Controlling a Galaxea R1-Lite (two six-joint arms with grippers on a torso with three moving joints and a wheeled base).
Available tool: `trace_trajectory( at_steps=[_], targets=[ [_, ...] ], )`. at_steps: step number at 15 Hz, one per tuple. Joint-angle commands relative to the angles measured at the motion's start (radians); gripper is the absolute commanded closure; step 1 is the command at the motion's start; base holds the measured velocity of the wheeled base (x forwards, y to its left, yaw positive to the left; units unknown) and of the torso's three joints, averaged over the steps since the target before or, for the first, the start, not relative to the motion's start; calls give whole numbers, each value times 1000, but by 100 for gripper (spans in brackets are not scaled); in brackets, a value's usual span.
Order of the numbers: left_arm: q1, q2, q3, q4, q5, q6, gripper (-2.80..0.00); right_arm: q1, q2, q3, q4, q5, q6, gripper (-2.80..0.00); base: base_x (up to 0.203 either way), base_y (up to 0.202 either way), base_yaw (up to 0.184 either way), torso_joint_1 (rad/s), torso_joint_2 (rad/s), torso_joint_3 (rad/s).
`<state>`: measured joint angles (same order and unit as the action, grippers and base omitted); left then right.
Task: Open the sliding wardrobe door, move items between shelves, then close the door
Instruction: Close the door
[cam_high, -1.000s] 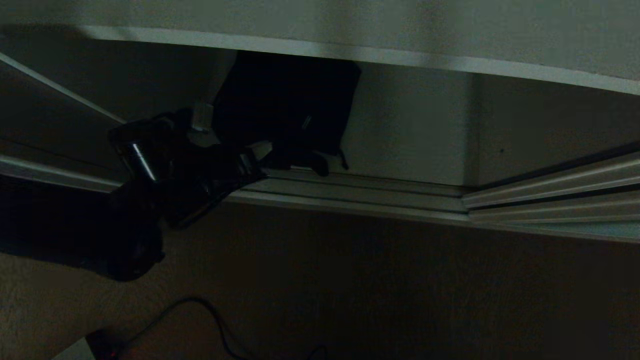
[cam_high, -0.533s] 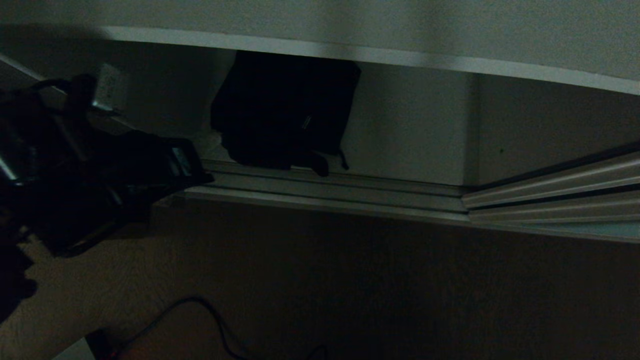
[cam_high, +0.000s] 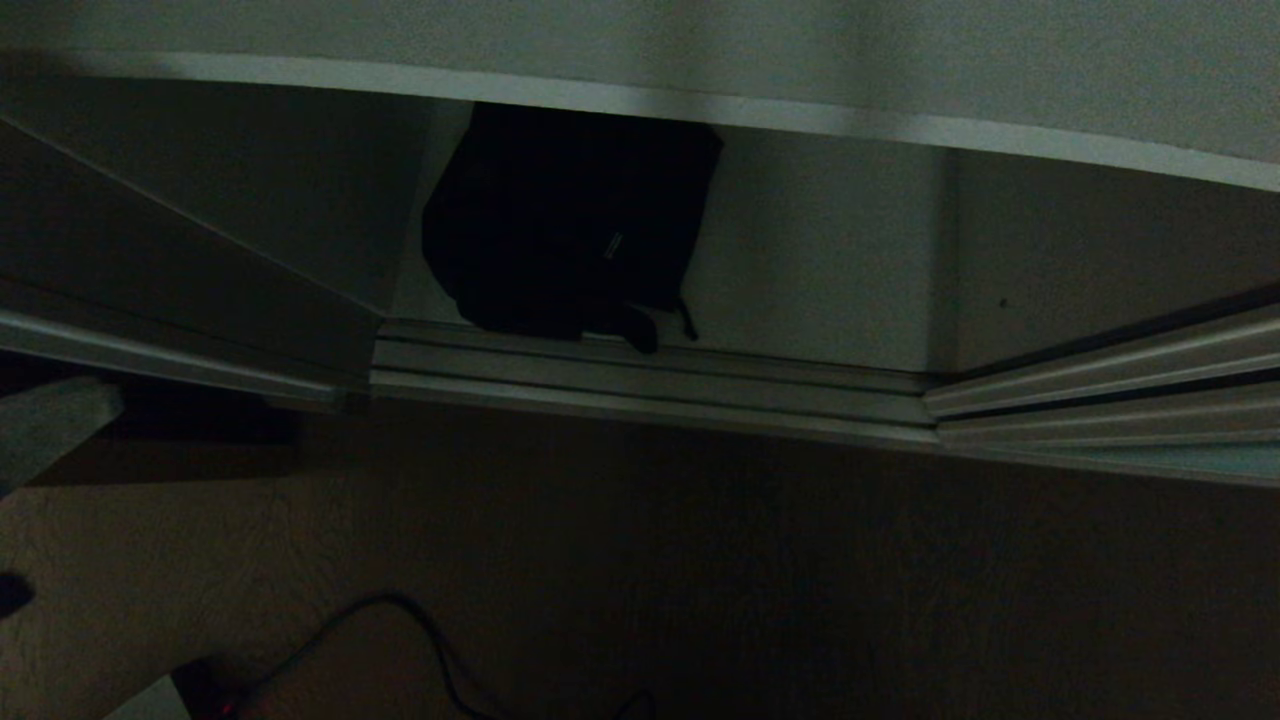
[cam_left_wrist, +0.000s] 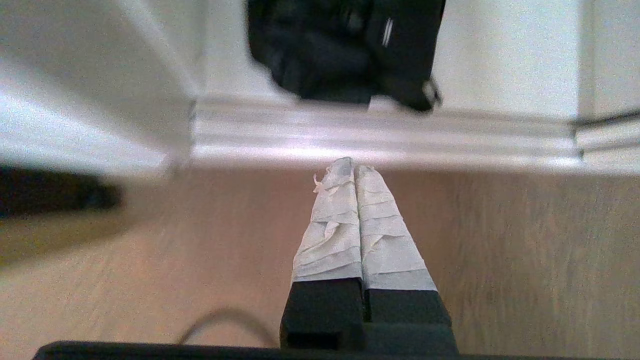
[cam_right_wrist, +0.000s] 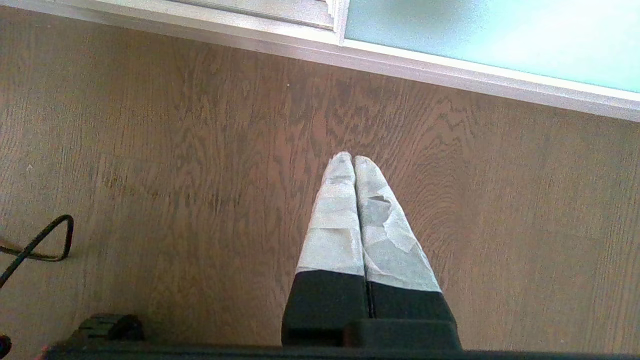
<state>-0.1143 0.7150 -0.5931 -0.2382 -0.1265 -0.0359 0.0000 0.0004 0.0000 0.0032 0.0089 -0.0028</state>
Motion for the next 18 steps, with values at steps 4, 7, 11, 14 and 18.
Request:
trace_trajectory(
  at_steps=[4, 7, 11, 14, 18],
  targets=[
    [161, -440, 136, 342, -97, 17, 0, 0, 0, 0, 0, 0, 0, 0, 0, 0, 0, 0, 0, 9],
    [141, -514, 329, 257, -72, 43, 0, 0, 0, 0, 0, 0, 0, 0, 0, 0, 0, 0, 0, 0],
    [129, -713, 552, 198, -59, 116, 0, 0, 0, 0, 0, 0, 0, 0, 0, 0, 0, 0, 0, 0],
    [127, -713, 579, 146, -32, 140, 0, 0, 0, 0, 0, 0, 0, 0, 0, 0, 0, 0, 0, 0],
    [127, -712, 593, 252, 107, 147, 0, 0, 0, 0, 0, 0, 0, 0, 0, 0, 0, 0, 0, 0]
  ],
)
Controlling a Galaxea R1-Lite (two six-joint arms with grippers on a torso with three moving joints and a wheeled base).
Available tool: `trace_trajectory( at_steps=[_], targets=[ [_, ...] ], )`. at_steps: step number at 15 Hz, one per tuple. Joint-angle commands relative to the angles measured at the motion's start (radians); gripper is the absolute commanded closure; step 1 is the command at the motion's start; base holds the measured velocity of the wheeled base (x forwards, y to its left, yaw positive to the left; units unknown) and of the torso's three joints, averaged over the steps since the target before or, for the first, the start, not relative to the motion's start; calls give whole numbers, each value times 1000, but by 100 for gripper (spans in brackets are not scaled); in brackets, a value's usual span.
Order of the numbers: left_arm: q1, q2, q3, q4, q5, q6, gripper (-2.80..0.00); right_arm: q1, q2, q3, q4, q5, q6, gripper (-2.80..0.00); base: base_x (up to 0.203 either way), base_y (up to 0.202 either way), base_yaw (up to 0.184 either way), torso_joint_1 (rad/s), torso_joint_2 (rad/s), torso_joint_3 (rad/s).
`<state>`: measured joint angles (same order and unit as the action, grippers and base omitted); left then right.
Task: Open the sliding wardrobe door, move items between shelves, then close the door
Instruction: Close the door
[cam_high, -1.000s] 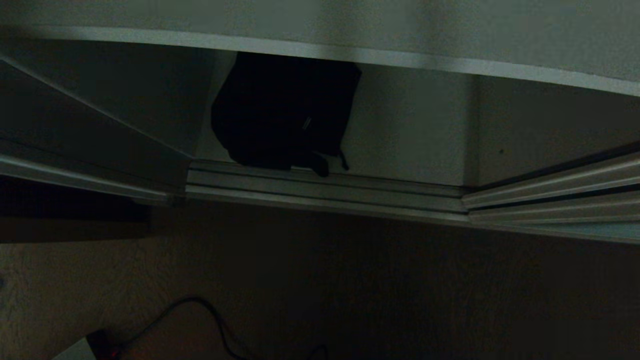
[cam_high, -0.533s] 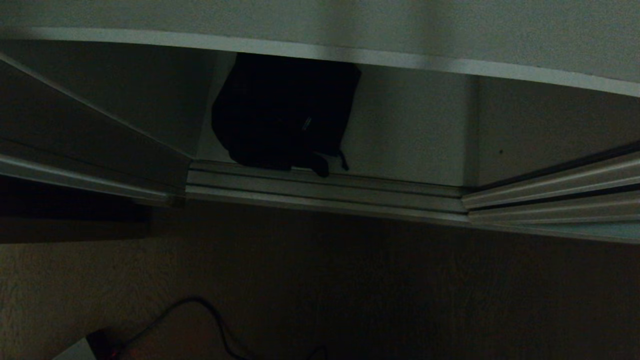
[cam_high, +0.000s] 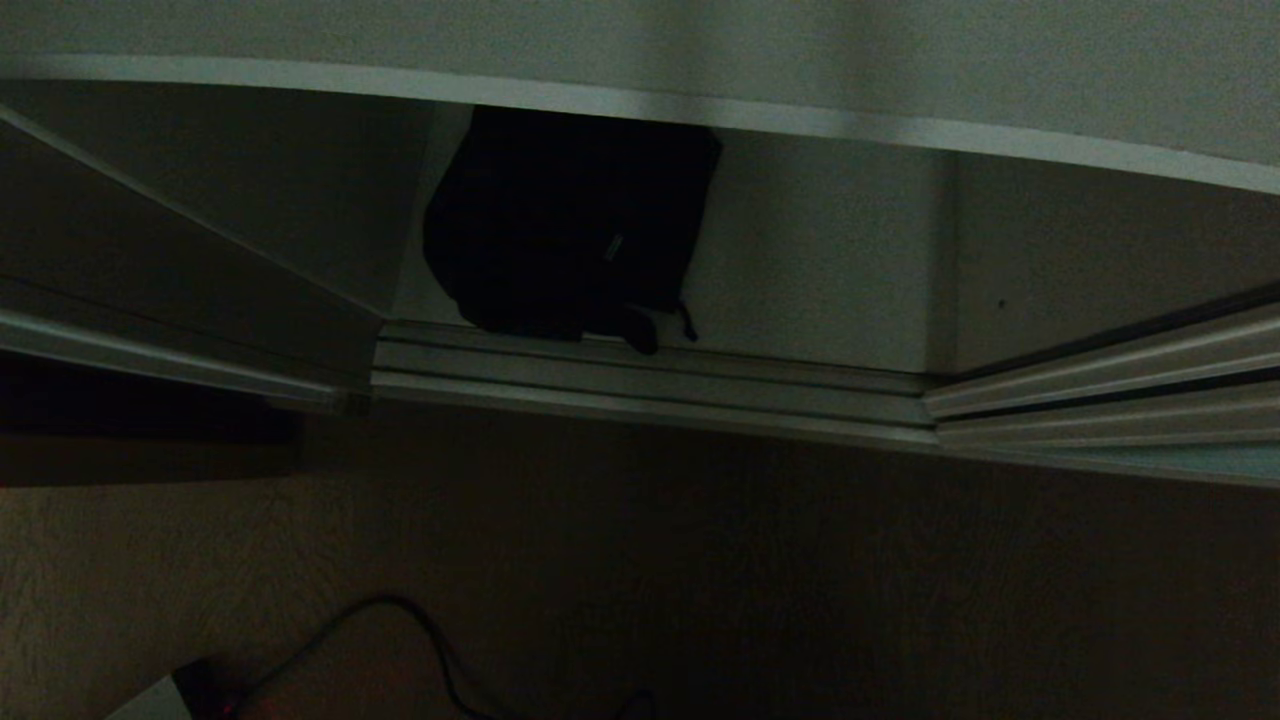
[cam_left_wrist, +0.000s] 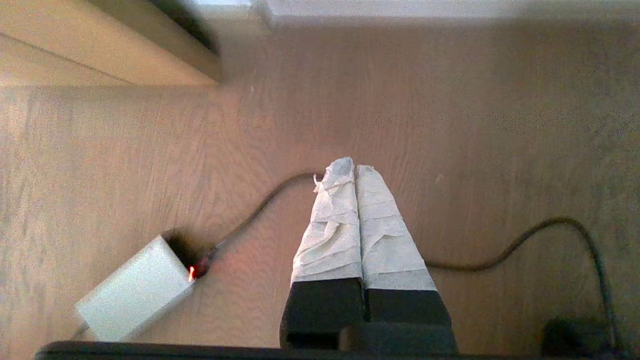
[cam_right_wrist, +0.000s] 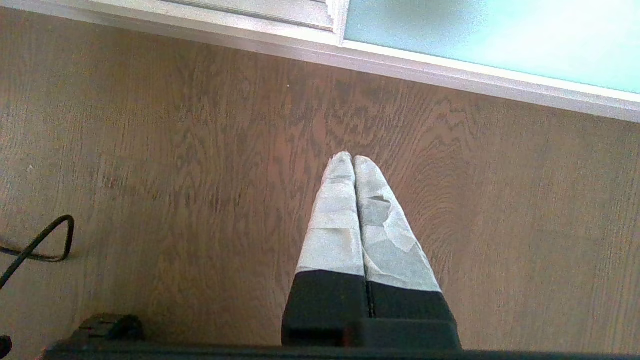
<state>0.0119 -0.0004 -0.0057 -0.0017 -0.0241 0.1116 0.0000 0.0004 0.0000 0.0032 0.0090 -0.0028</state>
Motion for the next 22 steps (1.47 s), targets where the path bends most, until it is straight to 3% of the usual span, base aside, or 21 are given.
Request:
trace_trajectory(
  at_steps=[1, 11, 22],
  targets=[
    [0, 3, 6, 11, 6, -3, 0, 0, 0, 0, 0, 0, 0, 0, 0, 0, 0, 0, 0, 0],
    [0, 2, 4, 12, 9, -1, 0, 0, 0, 0, 0, 0, 0, 0, 0, 0, 0, 1, 0, 3],
    [0, 3, 6, 11, 6, -3, 0, 0, 0, 0, 0, 0, 0, 0, 0, 0, 0, 2, 2, 189]
  ],
)
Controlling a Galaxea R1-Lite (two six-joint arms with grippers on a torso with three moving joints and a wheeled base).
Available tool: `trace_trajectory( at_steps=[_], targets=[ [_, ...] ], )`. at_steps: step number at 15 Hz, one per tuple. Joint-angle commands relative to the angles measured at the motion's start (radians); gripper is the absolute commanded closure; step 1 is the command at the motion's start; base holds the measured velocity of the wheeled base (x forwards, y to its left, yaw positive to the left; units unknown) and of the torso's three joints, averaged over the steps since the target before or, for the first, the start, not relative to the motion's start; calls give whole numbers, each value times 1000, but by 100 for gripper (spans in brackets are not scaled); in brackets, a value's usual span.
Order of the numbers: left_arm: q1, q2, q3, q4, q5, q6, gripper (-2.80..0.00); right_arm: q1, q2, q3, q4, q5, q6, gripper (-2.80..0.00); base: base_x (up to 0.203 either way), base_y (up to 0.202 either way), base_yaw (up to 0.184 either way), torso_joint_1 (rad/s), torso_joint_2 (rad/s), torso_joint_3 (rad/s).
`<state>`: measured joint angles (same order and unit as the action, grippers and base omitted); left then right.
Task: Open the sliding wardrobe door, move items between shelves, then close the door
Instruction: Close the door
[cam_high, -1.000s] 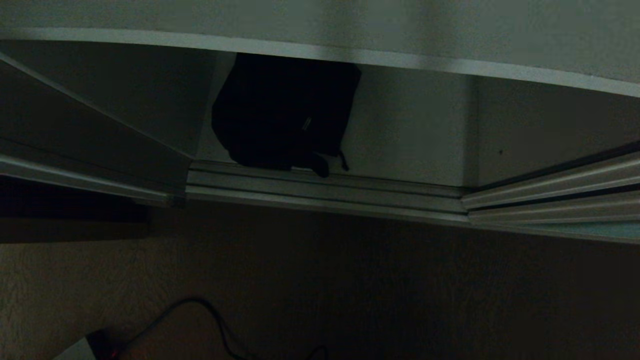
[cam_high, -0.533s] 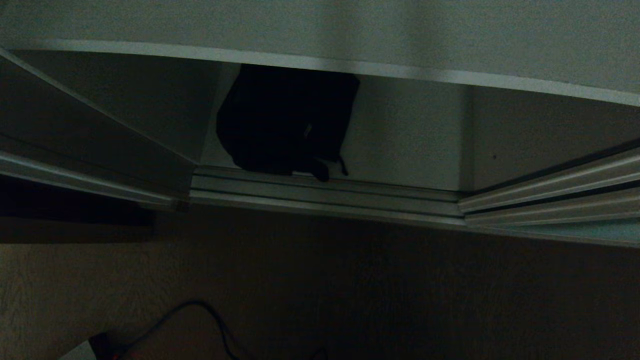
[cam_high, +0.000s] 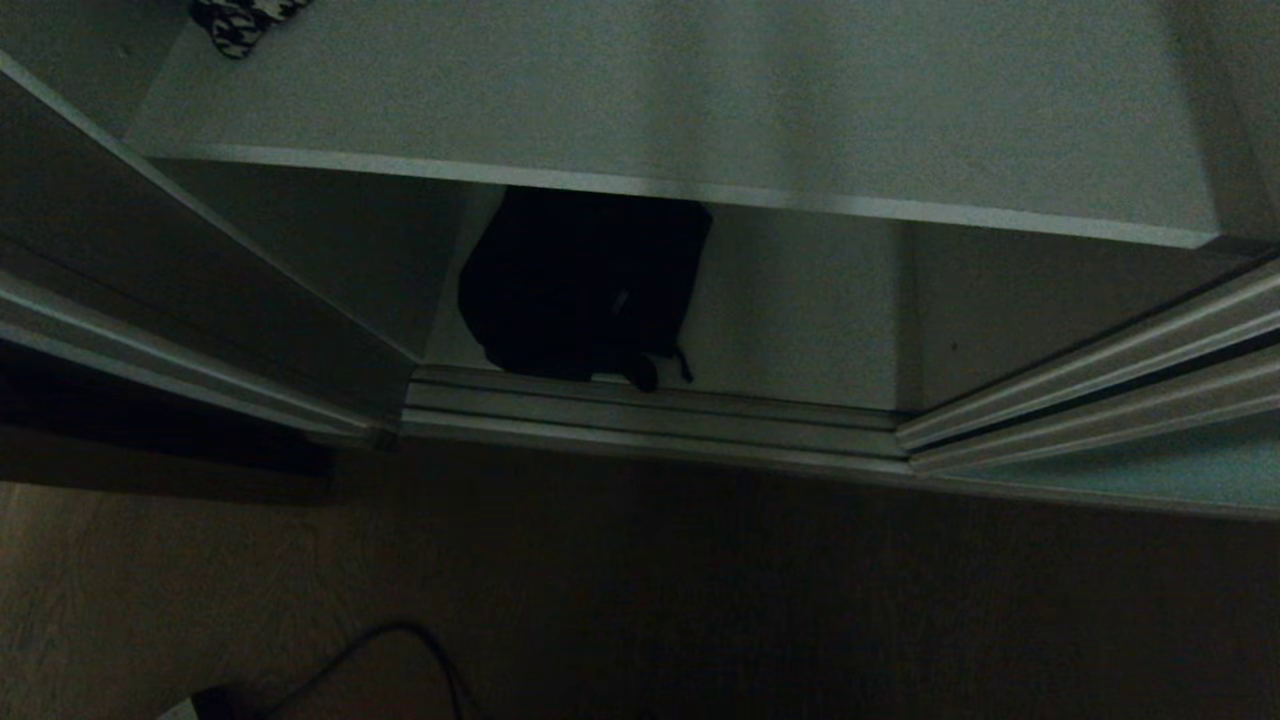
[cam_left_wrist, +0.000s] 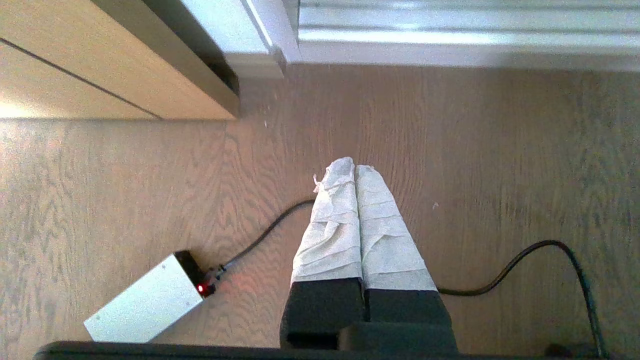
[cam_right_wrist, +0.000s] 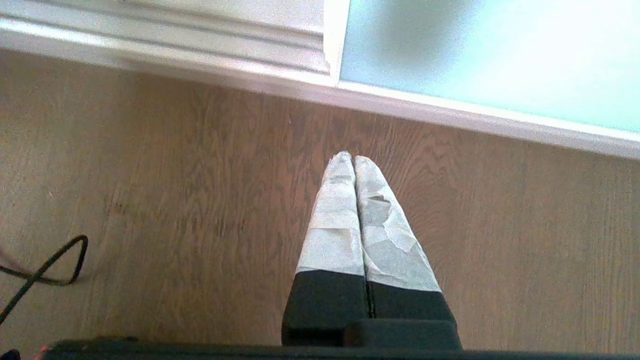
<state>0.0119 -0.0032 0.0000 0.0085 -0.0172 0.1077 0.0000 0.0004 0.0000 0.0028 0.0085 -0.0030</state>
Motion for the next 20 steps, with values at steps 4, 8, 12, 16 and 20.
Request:
trace_trajectory(
  at_steps=[4, 8, 12, 16, 20],
  targets=[
    [0, 6, 0, -2, 0, -3, 0, 0, 0, 0, 0, 1, 0, 0, 0, 0, 0, 6, 4, 201],
    [0, 5, 0, -2, 0, -3, 0, 0, 0, 0, 0, 1, 0, 0, 0, 0, 0, 2, 1, 201],
    [0, 6, 0, -2, 0, -5, 0, 0, 0, 0, 0, 1, 0, 0, 0, 0, 0, 4, 2, 203],
    [0, 6, 0, -2, 0, -5, 0, 0, 0, 0, 0, 1, 0, 0, 0, 0, 0, 3, 0, 204],
    [0, 6, 0, -2, 0, -6, 0, 0, 0, 0, 0, 1, 0, 0, 0, 0, 0, 0, 3, 201]
  ],
)
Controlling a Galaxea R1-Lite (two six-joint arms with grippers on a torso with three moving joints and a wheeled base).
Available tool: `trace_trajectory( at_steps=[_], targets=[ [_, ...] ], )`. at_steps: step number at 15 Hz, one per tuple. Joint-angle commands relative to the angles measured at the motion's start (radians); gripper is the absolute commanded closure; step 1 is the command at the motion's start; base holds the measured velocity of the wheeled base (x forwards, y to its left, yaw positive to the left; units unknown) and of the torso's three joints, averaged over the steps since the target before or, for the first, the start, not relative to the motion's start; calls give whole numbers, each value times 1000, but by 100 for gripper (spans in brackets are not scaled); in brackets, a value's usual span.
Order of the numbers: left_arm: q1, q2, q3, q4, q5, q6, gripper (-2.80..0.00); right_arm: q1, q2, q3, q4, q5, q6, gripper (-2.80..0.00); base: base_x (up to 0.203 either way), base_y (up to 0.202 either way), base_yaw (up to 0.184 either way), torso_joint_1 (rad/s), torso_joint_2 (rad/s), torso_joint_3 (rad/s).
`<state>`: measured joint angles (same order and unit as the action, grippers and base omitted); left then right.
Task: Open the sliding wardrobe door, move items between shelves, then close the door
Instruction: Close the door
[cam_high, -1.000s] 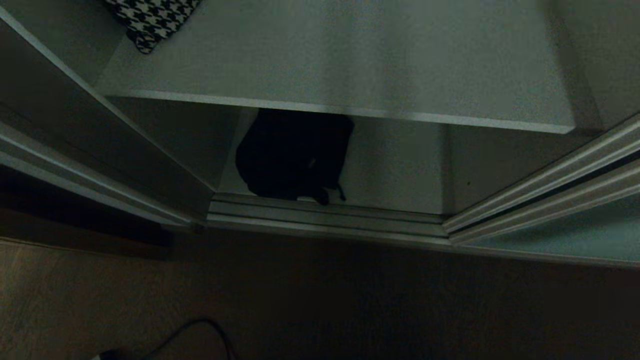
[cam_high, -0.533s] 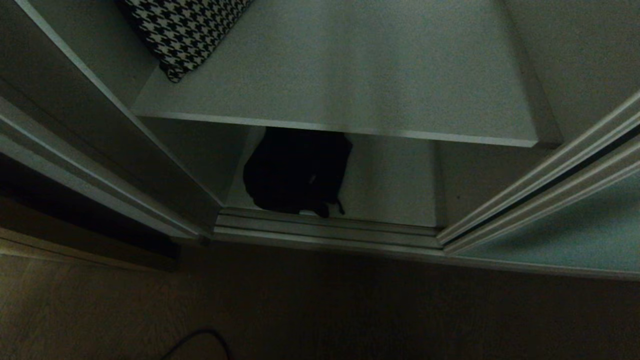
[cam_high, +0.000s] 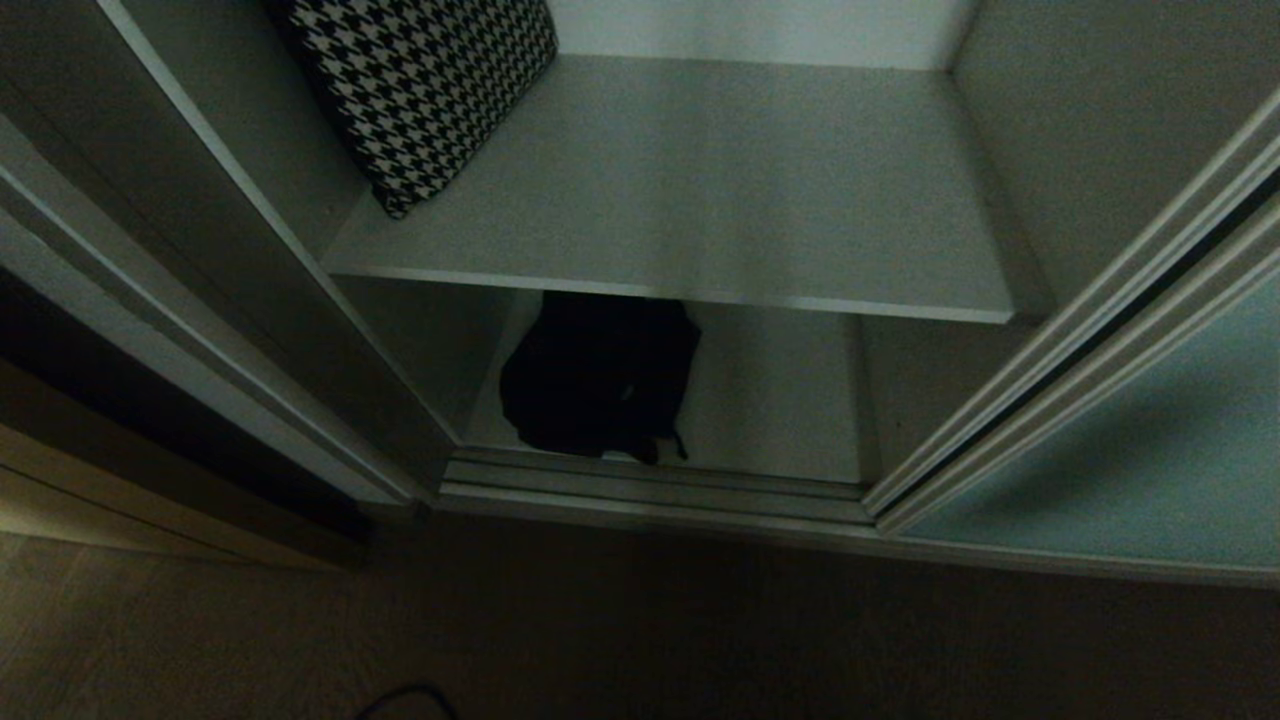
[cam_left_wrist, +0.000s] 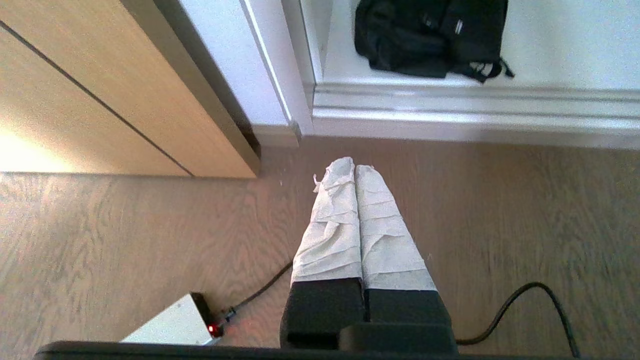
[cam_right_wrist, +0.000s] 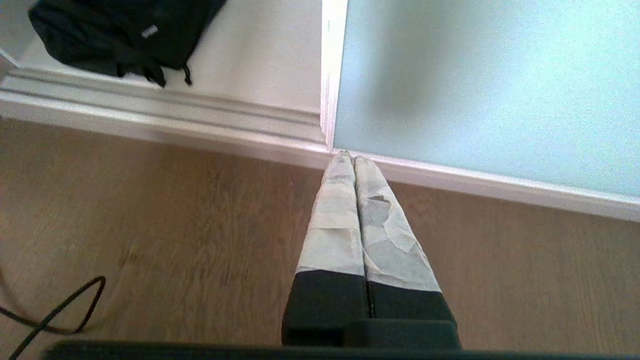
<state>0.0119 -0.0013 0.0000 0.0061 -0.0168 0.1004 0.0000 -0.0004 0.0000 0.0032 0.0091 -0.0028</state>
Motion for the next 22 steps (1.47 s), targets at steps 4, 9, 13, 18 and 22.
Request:
trace_trajectory(
  at_steps=[4, 9, 13, 18, 22],
  targets=[
    [0, 3, 0, 0, 0, 1, 0, 0, 0, 0, 0, 0, 0, 0, 0, 0, 0, 3, 0, 206],
    [0, 4, 0, 0, 0, 1, 0, 0, 0, 0, 0, 0, 0, 0, 0, 0, 0, 0, 0, 13],
    [0, 4, 0, 0, 0, 1, 0, 0, 0, 1, 0, 0, 0, 0, 0, 0, 0, 0, 0, 0],
    [0, 4, 0, 0, 6, -35, 0, 0, 0, 0, 0, 0, 0, 0, 0, 0, 0, 0, 0, 0],
    [0, 4, 0, -2, 8, -44, 0, 0, 0, 0, 0, 0, 0, 0, 0, 0, 0, 3, 2, 55]
  ],
)
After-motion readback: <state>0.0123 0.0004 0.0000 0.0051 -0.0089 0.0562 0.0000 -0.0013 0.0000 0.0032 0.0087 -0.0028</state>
